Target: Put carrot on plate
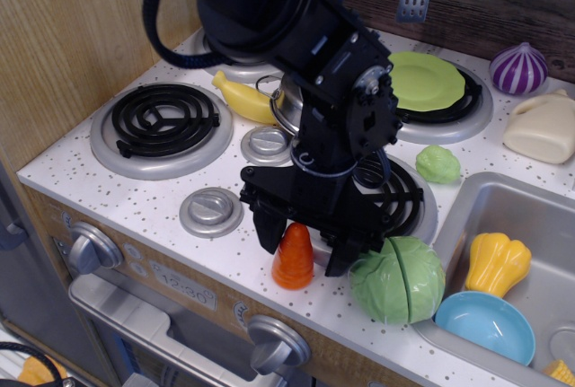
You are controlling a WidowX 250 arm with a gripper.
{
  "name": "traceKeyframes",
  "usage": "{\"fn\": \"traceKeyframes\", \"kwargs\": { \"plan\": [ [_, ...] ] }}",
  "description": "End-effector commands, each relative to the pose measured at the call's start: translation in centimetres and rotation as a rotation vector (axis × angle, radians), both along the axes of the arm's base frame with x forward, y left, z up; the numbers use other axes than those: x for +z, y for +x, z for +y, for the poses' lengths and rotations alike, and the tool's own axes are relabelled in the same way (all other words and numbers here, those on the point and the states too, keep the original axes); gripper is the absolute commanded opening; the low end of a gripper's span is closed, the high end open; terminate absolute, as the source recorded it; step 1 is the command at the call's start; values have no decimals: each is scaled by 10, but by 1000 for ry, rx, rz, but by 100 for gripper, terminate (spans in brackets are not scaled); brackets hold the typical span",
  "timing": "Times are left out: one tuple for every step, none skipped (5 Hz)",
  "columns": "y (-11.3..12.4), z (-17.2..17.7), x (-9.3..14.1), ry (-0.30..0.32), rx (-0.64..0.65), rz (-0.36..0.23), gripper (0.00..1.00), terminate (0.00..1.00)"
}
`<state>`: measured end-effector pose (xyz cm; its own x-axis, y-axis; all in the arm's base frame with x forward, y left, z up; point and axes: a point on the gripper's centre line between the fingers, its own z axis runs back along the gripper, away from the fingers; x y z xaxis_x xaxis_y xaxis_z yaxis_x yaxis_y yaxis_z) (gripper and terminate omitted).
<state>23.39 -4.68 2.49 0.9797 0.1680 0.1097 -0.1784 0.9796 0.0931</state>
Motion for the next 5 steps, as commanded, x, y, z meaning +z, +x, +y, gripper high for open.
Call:
{"fn": "traceKeyframes", "kwargs": {
  "plan": [
    [4,0,1,0,54,-15,0,0],
    [4,1,3,2,57,-6,0,0],
    [5,4,13,12,55,12,0,0],
    [10,10,36,29,48,37,0,0],
    [28,19,73,89,21,42,0,0]
  ]
}}
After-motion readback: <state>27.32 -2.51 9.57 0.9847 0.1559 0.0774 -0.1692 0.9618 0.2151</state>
